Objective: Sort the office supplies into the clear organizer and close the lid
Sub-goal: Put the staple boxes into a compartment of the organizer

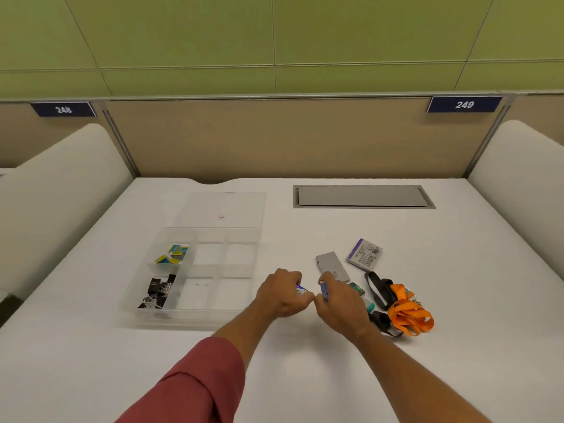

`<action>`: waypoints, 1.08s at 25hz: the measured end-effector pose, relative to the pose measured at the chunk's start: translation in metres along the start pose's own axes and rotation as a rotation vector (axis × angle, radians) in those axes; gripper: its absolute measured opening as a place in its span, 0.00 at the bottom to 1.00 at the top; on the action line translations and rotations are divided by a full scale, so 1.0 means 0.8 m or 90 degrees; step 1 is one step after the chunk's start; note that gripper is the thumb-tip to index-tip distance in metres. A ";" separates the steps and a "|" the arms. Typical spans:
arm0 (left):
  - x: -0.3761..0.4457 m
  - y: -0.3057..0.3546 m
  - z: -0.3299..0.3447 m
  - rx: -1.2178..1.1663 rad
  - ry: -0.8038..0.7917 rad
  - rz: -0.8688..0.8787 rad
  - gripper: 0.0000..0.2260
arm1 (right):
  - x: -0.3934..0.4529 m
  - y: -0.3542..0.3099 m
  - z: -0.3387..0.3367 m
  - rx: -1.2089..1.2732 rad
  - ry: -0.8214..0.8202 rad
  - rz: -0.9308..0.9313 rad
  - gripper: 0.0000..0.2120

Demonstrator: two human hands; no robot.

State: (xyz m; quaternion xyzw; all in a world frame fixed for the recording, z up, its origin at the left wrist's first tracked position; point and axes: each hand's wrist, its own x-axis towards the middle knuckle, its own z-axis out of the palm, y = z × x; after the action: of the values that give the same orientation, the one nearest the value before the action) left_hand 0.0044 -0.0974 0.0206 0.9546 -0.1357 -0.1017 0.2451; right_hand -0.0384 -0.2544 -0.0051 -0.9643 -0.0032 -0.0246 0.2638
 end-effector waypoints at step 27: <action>0.004 -0.247 -0.145 0.094 0.081 -0.049 0.17 | 0.093 -0.210 0.105 -0.014 0.034 -0.014 0.07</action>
State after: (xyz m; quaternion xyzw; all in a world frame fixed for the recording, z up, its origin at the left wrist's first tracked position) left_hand 0.0793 0.1192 0.0217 0.9791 -0.0900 -0.0400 0.1780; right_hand 0.0366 -0.0676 0.0113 -0.9660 -0.0063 -0.0534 0.2529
